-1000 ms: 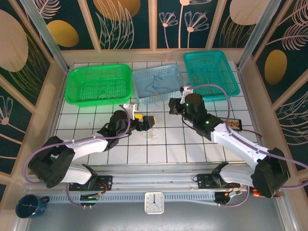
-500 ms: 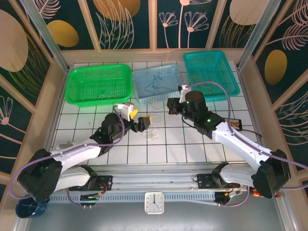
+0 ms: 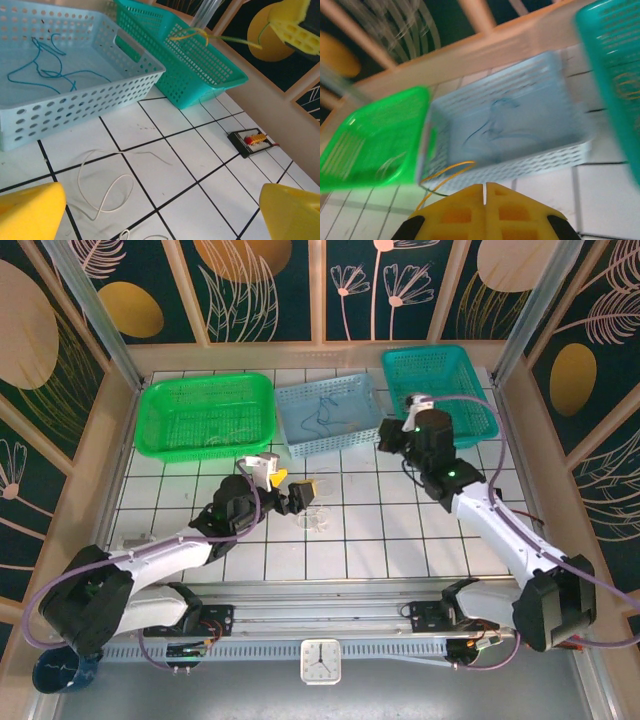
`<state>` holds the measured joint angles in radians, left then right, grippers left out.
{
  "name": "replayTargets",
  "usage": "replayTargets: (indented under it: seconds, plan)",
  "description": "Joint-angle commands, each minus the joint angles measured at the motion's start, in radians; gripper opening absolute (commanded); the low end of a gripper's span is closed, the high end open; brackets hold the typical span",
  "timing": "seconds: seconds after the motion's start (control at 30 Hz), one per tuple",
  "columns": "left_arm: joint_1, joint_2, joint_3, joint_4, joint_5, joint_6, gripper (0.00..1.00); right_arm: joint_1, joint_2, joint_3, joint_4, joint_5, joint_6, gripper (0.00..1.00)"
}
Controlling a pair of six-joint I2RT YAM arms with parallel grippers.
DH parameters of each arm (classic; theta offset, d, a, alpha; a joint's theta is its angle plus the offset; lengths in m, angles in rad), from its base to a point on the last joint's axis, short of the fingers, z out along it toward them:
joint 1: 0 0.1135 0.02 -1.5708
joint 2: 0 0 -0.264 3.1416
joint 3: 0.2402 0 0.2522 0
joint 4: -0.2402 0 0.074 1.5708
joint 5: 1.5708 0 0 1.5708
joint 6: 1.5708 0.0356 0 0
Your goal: Untangle the cables
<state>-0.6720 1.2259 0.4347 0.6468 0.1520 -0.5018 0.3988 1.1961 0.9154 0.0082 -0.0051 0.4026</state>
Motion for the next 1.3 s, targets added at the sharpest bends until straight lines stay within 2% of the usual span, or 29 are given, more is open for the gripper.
replayTargets:
  seconds: [0.0, 0.23, 0.53, 0.63, 0.67, 0.7, 0.73, 0.77, 0.83, 0.93, 1.1, 1.27]
  plan:
    - [0.005, 0.027, 0.027, 0.019, 0.04, -0.059, 0.99, -0.097, 0.042, 0.041, 0.076, 0.072, 0.024, 0.0]
    - [0.005, 0.047, 0.021, 0.014, 0.037, -0.101, 0.99, -0.276, 0.214, 0.123, 0.13, 0.13, 0.076, 0.0]
    - [0.005, 0.053, 0.01, 0.004, 0.04, -0.14, 0.99, -0.376, 0.47, 0.263, 0.15, 0.193, 0.11, 0.0]
    - [0.005, 0.054, 0.017, -0.018, 0.037, -0.137, 0.99, -0.423, 0.542, 0.303, 0.123, 0.15, 0.152, 0.01]
    - [0.006, 0.055, 0.022, -0.029, 0.036, -0.133, 0.99, -0.438, 0.561, 0.315, 0.12, 0.109, 0.155, 0.12]
    - [0.005, 0.057, 0.029, -0.042, 0.034, -0.129, 0.99, -0.45, 0.576, 0.328, 0.112, 0.061, 0.158, 0.28]
    - [0.006, 0.059, 0.034, -0.054, 0.032, -0.125, 0.99, -0.454, 0.583, 0.335, 0.106, 0.028, 0.163, 0.39]
    - [0.005, 0.061, 0.039, -0.064, 0.029, -0.123, 0.99, -0.451, 0.576, 0.329, 0.108, -0.008, 0.162, 0.47]
    - [0.006, 0.067, 0.045, -0.076, 0.019, -0.125, 0.99, -0.428, 0.532, 0.284, 0.143, -0.044, 0.157, 0.51]
    - [0.006, 0.076, 0.047, -0.077, 0.005, -0.136, 0.99, -0.369, 0.436, 0.216, 0.159, -0.056, 0.153, 0.51]
    - [0.006, 0.084, 0.049, -0.084, -0.015, -0.147, 0.99, -0.213, 0.236, 0.057, 0.165, -0.03, 0.133, 0.51]
    - [0.006, 0.079, 0.041, -0.082, -0.037, -0.153, 0.99, -0.064, 0.12, -0.088, 0.168, -0.014, 0.148, 0.52]
